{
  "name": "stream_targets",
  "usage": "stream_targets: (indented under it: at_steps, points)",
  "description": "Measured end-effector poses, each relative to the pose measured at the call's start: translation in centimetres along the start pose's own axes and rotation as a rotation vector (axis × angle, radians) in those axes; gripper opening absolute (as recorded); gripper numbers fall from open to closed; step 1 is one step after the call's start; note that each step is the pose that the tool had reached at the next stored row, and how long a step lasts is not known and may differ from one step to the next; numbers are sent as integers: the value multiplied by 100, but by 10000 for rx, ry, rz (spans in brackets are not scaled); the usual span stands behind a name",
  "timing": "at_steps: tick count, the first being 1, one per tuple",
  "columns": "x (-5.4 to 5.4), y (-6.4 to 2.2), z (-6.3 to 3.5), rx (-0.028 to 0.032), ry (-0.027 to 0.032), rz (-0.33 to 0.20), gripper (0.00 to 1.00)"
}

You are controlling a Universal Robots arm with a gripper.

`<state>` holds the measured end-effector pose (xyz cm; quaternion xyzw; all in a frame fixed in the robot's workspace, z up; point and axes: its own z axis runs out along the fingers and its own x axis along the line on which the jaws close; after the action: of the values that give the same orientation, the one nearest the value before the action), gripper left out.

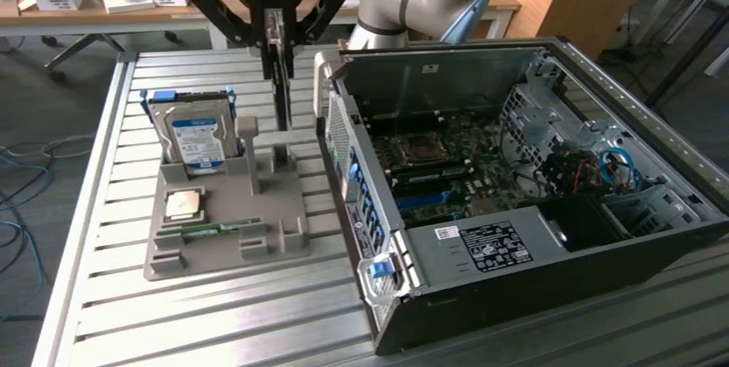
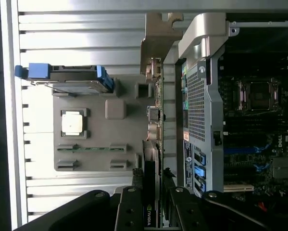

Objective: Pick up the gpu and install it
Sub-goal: 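Pick up the gpu and move the gpu toward the slot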

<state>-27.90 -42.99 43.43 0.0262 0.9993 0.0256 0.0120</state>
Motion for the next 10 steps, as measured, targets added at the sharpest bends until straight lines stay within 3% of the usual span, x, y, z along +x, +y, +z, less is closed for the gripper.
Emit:
stream_targets:
  at_steps: [6,10]
  points:
    - [-3,6,-115,1,0,0,27]
    - [-4,7,-140,-1,0,-1,27]
